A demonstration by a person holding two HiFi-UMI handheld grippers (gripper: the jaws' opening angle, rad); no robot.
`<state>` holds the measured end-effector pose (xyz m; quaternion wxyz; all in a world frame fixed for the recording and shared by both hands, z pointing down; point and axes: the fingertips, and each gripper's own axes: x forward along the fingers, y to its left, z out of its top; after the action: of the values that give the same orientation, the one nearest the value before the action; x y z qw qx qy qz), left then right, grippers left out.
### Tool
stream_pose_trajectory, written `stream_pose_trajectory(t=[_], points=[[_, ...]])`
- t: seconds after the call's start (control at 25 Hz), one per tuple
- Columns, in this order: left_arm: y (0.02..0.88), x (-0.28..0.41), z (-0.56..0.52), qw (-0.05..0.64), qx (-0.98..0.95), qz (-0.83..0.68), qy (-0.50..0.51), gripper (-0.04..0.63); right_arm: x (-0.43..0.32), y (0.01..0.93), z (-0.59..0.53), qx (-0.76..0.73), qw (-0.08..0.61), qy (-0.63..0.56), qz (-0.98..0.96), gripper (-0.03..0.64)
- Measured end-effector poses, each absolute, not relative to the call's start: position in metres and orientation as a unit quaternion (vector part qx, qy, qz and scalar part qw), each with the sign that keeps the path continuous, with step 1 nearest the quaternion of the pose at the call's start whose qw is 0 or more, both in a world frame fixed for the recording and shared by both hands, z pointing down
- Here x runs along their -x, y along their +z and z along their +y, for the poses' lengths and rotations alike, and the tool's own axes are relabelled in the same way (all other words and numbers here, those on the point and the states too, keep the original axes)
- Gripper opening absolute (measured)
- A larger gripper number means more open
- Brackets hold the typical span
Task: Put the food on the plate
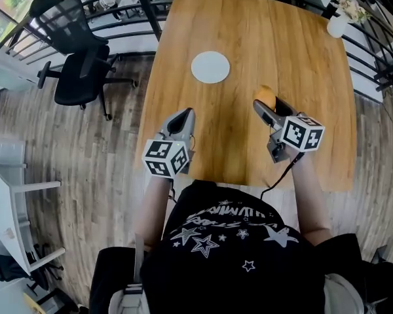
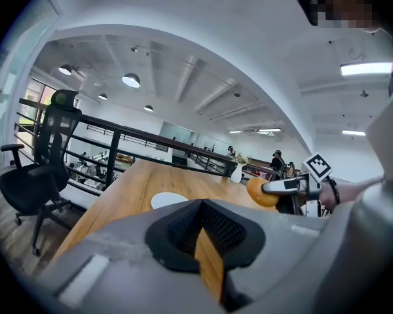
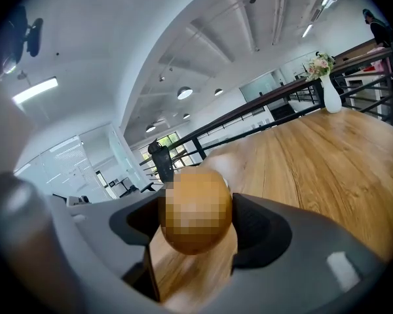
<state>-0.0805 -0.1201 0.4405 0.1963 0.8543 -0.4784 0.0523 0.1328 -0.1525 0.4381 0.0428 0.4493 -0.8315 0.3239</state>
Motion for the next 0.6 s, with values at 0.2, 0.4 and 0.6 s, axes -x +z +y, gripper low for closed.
stream_pose_trajectory(t=[0.2, 0.4, 0.6], points=[[0.439, 0.094, -0.150, 0.195, -0.858, -0.473, 0.053, 0.002, -0.112, 0.432, -0.186, -0.448, 0.050, 0.313, -0.836, 0.330], [0.438, 0.106, -0.179, 0.197, -0.860, -0.469, 0.052, 0.002, -0.087, 0.431, -0.217, -0.444, 0.064, 0.304, -0.841, 0.330], [0.443, 0.114, -0.208, 0.205, -0.860, -0.463, 0.056, 0.002, -0.063, 0.447, -0.246, -0.444, 0.109, 0.289, -0.841, 0.330]])
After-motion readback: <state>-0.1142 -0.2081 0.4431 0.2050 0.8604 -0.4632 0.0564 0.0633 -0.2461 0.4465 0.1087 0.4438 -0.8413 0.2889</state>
